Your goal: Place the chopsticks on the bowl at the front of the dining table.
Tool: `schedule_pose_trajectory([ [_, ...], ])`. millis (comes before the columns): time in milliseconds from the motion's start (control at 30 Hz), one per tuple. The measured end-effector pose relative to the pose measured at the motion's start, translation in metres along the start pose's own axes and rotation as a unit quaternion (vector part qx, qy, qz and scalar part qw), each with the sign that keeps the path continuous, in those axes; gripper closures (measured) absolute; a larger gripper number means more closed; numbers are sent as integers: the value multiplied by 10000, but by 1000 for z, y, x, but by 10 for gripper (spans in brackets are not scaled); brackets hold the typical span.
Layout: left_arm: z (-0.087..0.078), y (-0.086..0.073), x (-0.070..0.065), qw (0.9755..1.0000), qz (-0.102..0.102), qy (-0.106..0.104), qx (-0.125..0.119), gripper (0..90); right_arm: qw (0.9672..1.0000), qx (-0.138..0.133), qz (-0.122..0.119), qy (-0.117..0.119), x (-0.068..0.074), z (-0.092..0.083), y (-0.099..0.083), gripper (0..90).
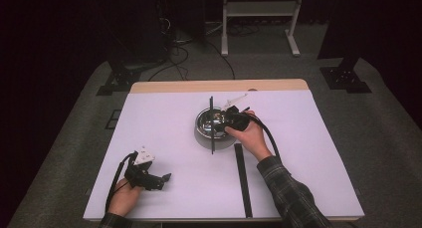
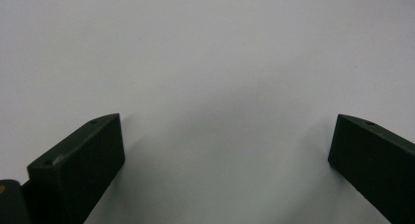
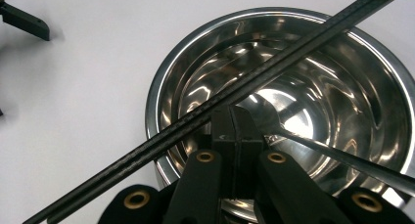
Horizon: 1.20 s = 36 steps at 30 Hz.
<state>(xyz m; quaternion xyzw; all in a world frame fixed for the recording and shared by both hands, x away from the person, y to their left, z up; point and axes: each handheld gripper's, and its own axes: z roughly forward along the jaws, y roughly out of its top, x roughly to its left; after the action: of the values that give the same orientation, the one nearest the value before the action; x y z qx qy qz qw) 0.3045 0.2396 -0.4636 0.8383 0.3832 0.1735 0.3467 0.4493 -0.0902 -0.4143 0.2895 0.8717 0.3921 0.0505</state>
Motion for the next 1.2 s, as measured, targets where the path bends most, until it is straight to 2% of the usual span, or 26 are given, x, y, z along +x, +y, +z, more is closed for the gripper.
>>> schedule_pose_trajectory([
  [233,0,0,0,10000,0,-1,0,0,9999,-66,-40,-82,7,-16,-5,898],
  [433,0,0,0,10000,3,1,4,0,9997,-113,-220,-30,26,-35,-17,898],
  [600,0,0,0,10000,13,3,1,0,9991,-179,-363,149,45,-46,-30,898],
  [833,0,0,0,10000,-11,-1,-14,0,9980,-103,-515,364,67,-47,-45,898],
  [1067,0,0,0,10000,0,-3,-7,0,9964,1,-670,527,84,-36,-53,898],
  [1200,0,0,0,10000,-5,1,-11,0,9959,54,-710,552,89,-29,-52,898],
])
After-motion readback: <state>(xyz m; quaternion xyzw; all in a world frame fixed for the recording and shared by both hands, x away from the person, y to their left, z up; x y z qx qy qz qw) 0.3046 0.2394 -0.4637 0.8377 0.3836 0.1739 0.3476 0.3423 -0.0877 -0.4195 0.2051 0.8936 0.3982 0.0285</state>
